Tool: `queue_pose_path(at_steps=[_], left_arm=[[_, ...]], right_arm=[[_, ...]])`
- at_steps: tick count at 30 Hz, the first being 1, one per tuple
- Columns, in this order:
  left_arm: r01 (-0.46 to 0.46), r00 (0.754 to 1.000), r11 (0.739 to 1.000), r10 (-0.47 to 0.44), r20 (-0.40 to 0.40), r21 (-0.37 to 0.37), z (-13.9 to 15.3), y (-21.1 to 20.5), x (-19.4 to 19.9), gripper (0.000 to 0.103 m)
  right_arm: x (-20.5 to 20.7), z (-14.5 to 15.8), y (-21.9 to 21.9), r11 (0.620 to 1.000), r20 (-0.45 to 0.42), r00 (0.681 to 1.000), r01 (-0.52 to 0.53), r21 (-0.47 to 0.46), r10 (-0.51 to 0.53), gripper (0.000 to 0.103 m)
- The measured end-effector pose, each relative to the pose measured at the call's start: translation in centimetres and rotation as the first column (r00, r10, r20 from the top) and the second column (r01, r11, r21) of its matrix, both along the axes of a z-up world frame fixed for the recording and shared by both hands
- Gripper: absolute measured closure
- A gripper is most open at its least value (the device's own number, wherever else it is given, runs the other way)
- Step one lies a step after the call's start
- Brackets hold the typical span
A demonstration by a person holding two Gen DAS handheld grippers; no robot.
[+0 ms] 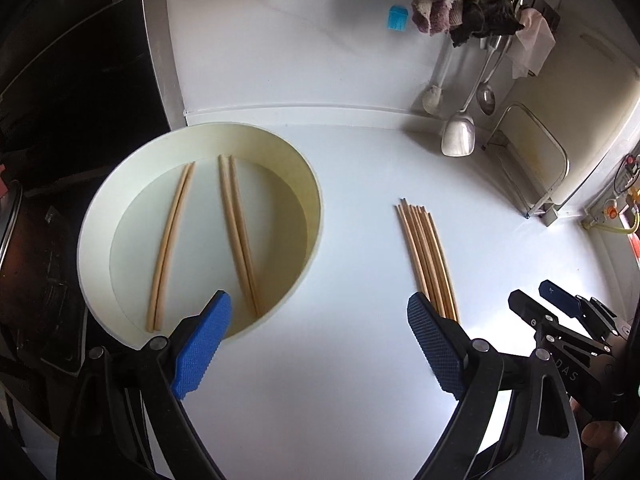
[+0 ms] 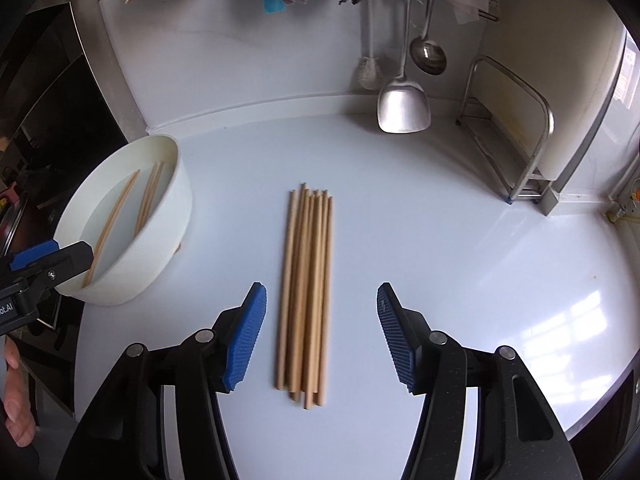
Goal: Organize utensils
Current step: 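Withdraw both open tools from the bowl toward the chopstick bundle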
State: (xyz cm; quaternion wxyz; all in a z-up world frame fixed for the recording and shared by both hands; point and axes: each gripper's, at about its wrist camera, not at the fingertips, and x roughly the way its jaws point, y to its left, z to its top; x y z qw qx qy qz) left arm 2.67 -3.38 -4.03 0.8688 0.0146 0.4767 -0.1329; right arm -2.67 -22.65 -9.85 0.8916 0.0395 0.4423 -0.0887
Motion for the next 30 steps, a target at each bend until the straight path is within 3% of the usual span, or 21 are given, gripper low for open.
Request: queue_pose_path(at_steps=[7,19,30], left_arm=[[-0.001,1.000,1.000,0.001,0.003,-0.005,-1.8,-2.4,-1.4,0.014],[0.013,1.000,1.000,-0.013,0.011,-0.010,-5.8,-5.3,-1.7,0.012],[0.036,0.999,0.999,-0.035,0.034,-0.028,-7.5,-6.2,-0.6,0.012]], right_arm=[[-1.1,-3.0,-2.3,1.000,-0.013,1.000,-0.008,-0.009,0.008,0.047],[1.0,-7.9,-3.7,1.000,0.009,1.000,-0.016,0.016,0.016,0.045],[2.6,-9.6,-4.2,1.000,0.042,0.999,-0.008,0.010,0.007,0.045]])
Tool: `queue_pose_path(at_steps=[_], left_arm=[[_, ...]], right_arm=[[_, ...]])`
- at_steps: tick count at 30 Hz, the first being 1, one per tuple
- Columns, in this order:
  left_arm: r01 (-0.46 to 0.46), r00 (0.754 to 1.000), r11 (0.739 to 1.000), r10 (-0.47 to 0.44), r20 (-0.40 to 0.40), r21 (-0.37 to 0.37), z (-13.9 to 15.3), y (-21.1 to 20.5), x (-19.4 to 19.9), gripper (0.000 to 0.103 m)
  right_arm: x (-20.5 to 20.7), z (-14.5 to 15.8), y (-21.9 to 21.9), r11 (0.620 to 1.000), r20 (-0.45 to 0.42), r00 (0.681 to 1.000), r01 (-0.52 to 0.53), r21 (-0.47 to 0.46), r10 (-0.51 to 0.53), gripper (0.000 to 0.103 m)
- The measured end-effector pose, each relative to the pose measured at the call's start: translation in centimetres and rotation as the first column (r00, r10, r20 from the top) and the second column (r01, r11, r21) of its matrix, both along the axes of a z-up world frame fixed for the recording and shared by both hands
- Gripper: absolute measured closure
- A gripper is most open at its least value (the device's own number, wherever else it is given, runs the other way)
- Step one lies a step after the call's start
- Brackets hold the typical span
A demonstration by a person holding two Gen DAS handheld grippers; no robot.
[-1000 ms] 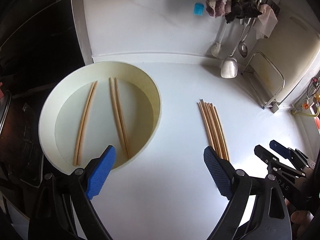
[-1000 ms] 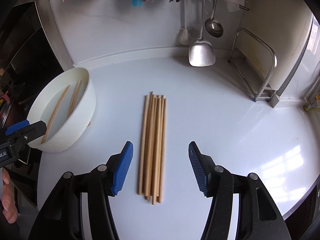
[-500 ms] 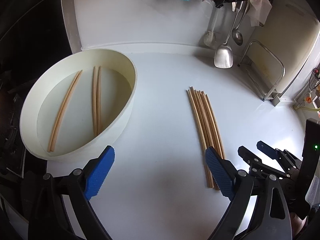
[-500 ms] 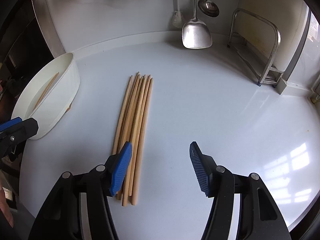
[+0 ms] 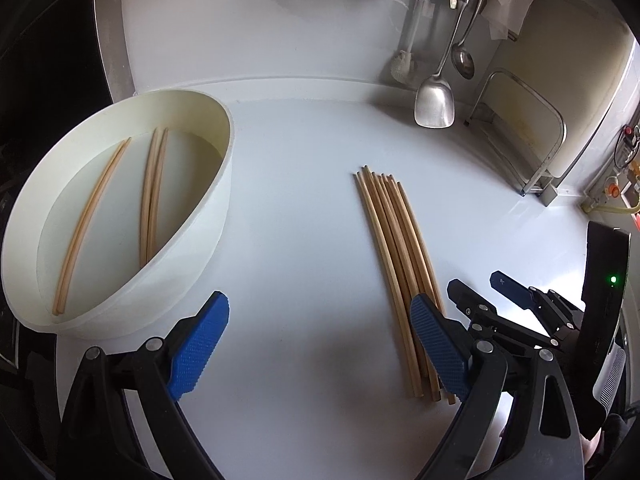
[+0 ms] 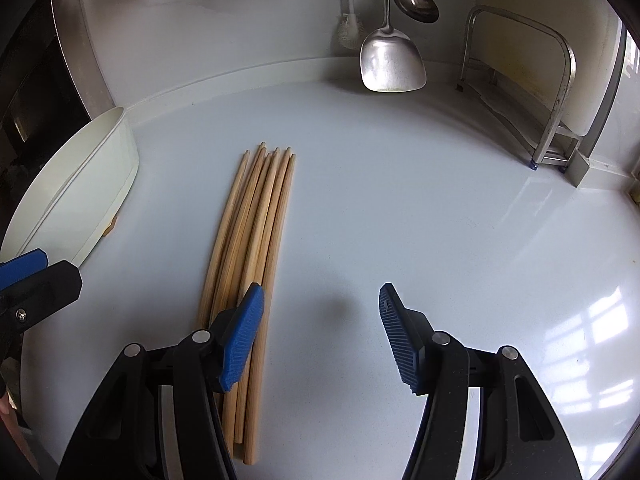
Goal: Organize utensils
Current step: 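Withdraw both open tools from the bowl toward the chopstick bundle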
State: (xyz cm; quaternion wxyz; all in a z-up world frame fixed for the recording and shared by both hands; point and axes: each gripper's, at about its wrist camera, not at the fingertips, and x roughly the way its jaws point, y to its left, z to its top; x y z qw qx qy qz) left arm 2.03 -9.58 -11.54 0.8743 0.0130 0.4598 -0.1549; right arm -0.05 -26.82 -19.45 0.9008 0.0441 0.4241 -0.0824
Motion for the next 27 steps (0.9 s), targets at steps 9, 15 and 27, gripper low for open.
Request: queue_pose_path(at_steps=[9,15,27], left_arm=[[-0.002,1.000,1.000,0.001,-0.016,-0.002,-0.9,-0.1,0.4,0.012],[-0.008,1.000,1.000,0.008,-0.026,0.001,-1.3,-0.2,0.4,0.012],[-0.028,0.999,1.000,0.028,-0.038,0.000,-1.6,-0.6,0.4,0.012]], right_arm=[[0.8,-0.9,-0.1,1.000,-0.013,1.000,-0.003,-0.013,0.003,0.045],[1.0,-1.1,0.3,0.999,-0.019,1.000,-0.015,-0.030,0.015,0.046],[0.8,-1.0,1.1,0.991,-0.032,0.997,-0.073,-0.116,0.070,0.046]])
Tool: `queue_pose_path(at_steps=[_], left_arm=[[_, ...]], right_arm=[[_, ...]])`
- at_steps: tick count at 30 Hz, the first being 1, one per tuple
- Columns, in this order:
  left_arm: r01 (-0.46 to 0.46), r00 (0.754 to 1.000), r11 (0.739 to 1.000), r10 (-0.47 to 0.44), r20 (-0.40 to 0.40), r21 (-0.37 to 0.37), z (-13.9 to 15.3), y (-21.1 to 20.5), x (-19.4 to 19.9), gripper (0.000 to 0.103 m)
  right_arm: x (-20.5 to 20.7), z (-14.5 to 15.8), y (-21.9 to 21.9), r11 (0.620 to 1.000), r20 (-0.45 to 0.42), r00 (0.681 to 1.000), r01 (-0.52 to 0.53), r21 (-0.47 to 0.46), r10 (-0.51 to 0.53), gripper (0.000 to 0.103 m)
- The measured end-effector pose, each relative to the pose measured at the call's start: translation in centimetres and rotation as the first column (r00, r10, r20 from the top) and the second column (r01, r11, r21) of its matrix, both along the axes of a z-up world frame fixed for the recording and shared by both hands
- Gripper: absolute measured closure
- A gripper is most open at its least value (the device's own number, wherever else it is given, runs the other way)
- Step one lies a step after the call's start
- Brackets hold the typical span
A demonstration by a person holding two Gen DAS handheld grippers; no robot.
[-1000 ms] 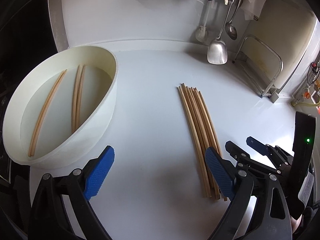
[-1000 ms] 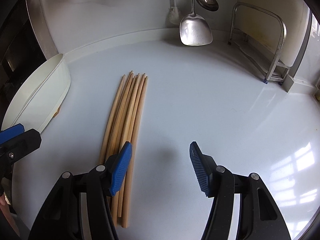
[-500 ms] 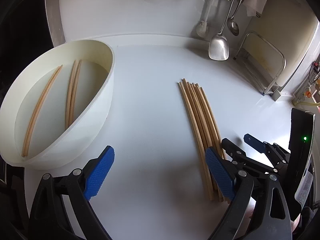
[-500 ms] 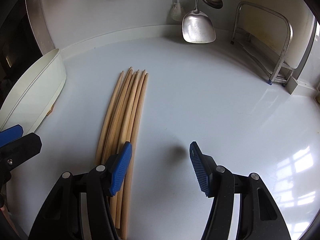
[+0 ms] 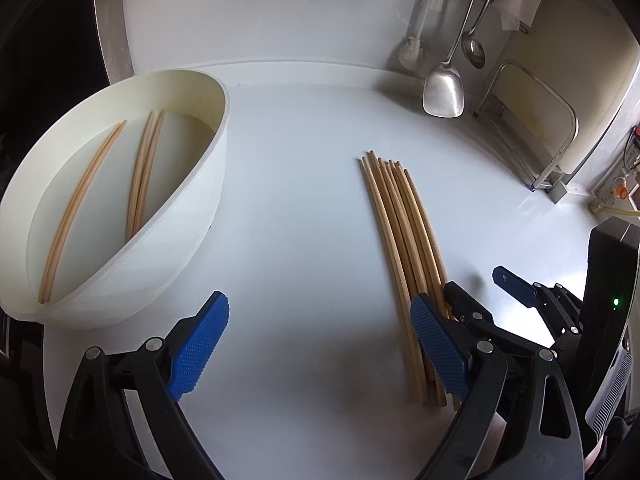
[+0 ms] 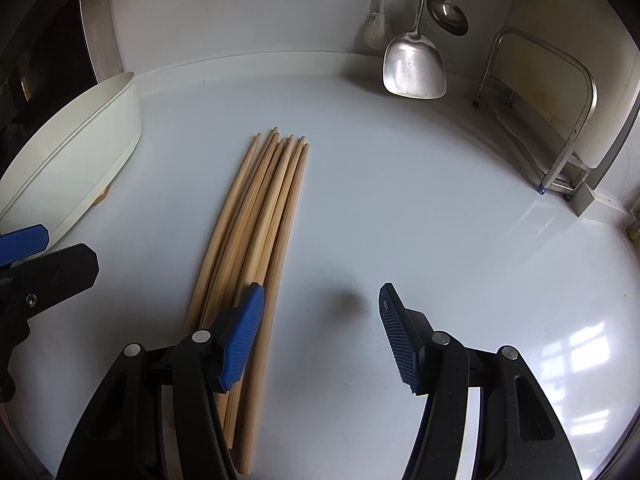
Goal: Organize utensils
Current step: 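Withdraw both open tools from the bowl toward the chopstick bundle, then pull one chopstick from the bundle with the right tool while the left tool grasps another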
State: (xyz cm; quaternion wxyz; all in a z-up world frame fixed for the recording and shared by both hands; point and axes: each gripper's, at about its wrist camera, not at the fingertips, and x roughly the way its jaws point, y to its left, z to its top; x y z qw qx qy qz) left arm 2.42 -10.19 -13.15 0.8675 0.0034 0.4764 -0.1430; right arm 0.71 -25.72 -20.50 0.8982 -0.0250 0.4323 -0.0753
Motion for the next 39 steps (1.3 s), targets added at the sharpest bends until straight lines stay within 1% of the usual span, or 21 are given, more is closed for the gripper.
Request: queue_pose_path(at_steps=[11,17,20,22,24,28,33,35,39], left_arm=[[0.002,1.000,1.000,-0.002,-0.001,0.014,-0.6,-1.4,0.0,0.012],[-0.014,1.000,1.000,0.014,-0.014,0.023,-1.3,-2.1,0.5,0.012],[-0.015,1.000,0.999,0.016,-0.015,0.035,-1.7,-2.5,0.7,0.012],[-0.013,1.000,0.999,0.014,-0.016,0.050,-2.0,-2.9,0.9,0.012],[-0.015,1.000,0.998,0.016,-0.020,0.058,-2.3,-3.2,1.1,0.012],[-0.028,0.999,0.997,0.029,-0.021,0.071,-3.0,-3.5,1.5,0.012],[-0.033,0.999,0.994,0.036,-0.026,0.100,-3.9,-3.8,2.0,0.012],[-0.037,0.999,0.994,0.040,-0.035,0.100,-4.3,-3.9,2.1,0.012],[-0.037,0.999,0.994,0.040,-0.028,0.098,-4.3,-4.1,2.0,0.012]], right_arm=[[-0.3,0.2,-1.9,1.000,0.027,1.000,0.006,-0.024,-0.005,0.046],[-0.8,0.3,-4.2,0.999,0.036,0.998,0.043,-0.022,-0.042,0.046],[-1.4,0.5,-5.6,0.998,0.037,0.997,0.063,0.007,-0.063,0.046],[-1.8,0.9,-6.1,0.998,0.053,0.997,0.055,0.031,-0.057,0.046],[-2.1,1.2,-6.3,0.998,0.067,0.996,0.049,0.033,-0.051,0.046],[-2.1,0.9,-6.6,0.999,0.060,0.997,0.048,0.026,-0.049,0.046],[-1.9,0.7,-7.3,0.997,0.056,0.996,0.070,0.033,-0.072,0.046],[-1.7,0.6,-7.6,0.996,0.044,0.996,0.077,0.034,-0.079,0.046],[-1.6,0.4,-7.8,0.996,0.033,0.996,0.077,0.038,-0.079,0.046]])
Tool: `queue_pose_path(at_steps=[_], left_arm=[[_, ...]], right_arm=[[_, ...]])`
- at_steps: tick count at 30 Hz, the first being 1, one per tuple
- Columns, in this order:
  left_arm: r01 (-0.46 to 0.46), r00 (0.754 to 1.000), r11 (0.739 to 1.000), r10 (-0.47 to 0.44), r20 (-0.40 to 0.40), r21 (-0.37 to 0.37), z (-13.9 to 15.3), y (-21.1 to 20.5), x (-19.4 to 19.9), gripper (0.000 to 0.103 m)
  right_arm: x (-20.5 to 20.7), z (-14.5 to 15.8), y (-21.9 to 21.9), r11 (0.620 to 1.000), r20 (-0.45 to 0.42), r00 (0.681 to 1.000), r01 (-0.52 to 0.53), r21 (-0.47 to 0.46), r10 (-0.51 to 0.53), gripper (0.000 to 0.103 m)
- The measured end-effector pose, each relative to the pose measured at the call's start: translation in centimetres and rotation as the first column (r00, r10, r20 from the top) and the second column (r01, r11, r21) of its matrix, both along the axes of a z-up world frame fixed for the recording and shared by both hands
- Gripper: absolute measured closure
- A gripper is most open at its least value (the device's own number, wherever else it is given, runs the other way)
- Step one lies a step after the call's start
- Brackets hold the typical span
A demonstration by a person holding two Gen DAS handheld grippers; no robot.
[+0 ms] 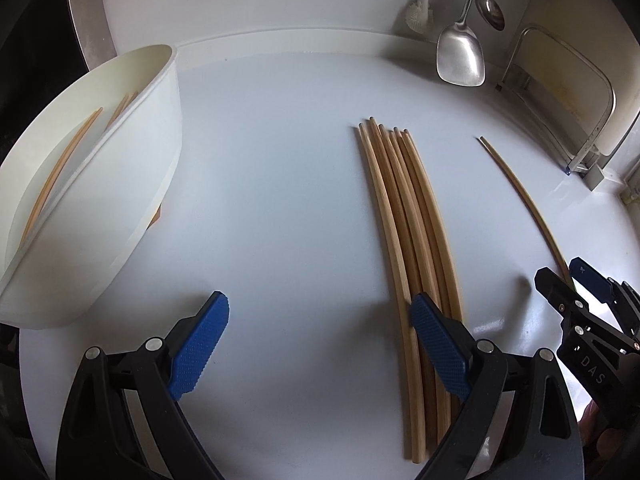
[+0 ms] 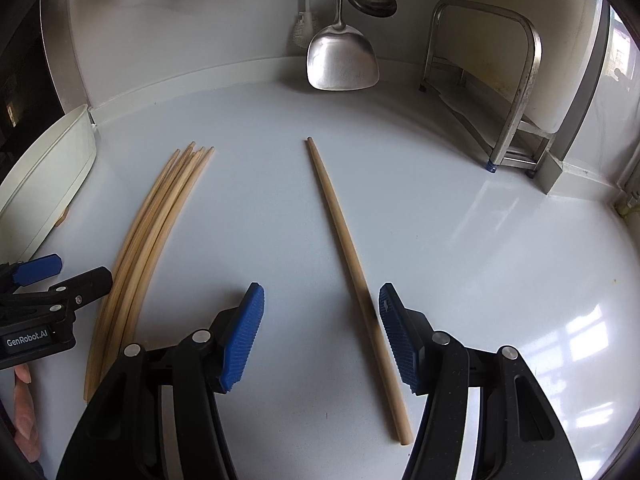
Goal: Organize utensils
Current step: 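Pull one chopstick from the bundle with the right tool while the left tool grasps another, then carry the held chopsticks over the white bowl with both tools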
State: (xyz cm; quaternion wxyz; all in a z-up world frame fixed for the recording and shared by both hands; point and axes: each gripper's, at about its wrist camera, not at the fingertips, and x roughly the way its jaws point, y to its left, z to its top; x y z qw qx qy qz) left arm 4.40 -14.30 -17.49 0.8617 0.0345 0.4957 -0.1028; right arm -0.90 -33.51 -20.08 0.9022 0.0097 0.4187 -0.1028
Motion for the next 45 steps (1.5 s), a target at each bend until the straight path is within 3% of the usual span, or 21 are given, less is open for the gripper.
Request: queue_pose_path(at_steps=[9,11,14,20,22,23,24,25,34,40,45], left_arm=[[-0.016,1.000,0.999,0.016,0.004,0.039,-0.4,-0.1,0.4,0.012],[-0.022,1.000,0.999,0.022,0.008,0.039,-0.4,-0.1,0.6,0.011],[-0.023,1.000,0.999,0.022,0.019,0.038,-0.4,-0.1,0.6,0.015],[0.030,0.998,0.999,-0.032,0.054,0.035,0.2,-1.0,-0.2,0.049],[0.047,0.997,0.998,-0.049,0.056,0.031,0.3,-1.3,-0.6,0.071],[0.056,0.997,0.998,-0.058,0.055,0.031,0.4,-1.4,-0.7,0.077],[0.065,0.996,0.997,-0.066,0.052,0.031,0.4,-1.6,-0.9,0.092],[0.071,0.996,0.997,-0.073,0.048,0.034,0.4,-1.6,-1.0,0.095],[0.102,0.995,0.995,-0.102,0.007,-0.022,2.3,-1.3,-1.3,0.096],[0.110,0.994,0.991,-0.109,0.022,-0.073,6.5,-0.1,-1.1,0.096],[0.088,0.995,0.992,-0.083,0.063,-0.086,11.1,3.3,-0.3,0.096]], right_arm=[[0.4,-0.2,-0.8,1.000,-0.010,1.000,0.015,0.020,-0.015,0.046],[0.5,-0.1,-0.8,1.000,-0.008,1.000,0.017,0.011,-0.017,0.049],[0.5,-0.1,-1.0,1.000,-0.001,1.000,0.021,0.006,-0.021,0.065],[0.5,-0.2,-0.4,1.000,-0.002,1.000,-0.009,-0.027,0.009,0.086],[0.5,-0.2,0.0,0.998,-0.009,1.000,-0.026,-0.050,0.025,0.096],[0.5,-0.3,0.2,0.997,-0.013,0.999,-0.032,-0.066,0.031,0.096],[0.5,-0.2,0.3,0.997,-0.015,0.999,-0.035,-0.074,0.034,0.096],[0.5,-0.2,0.3,0.997,-0.015,0.999,-0.035,-0.068,0.034,0.097],[0.0,0.8,-0.4,0.999,-0.021,1.000,0.000,0.050,0.001,0.097],[-0.3,4.4,0.9,0.997,0.003,1.000,-0.003,0.077,0.003,0.097],[0.1,8.5,4.1,0.995,0.037,0.998,-0.047,0.087,0.044,0.097]])
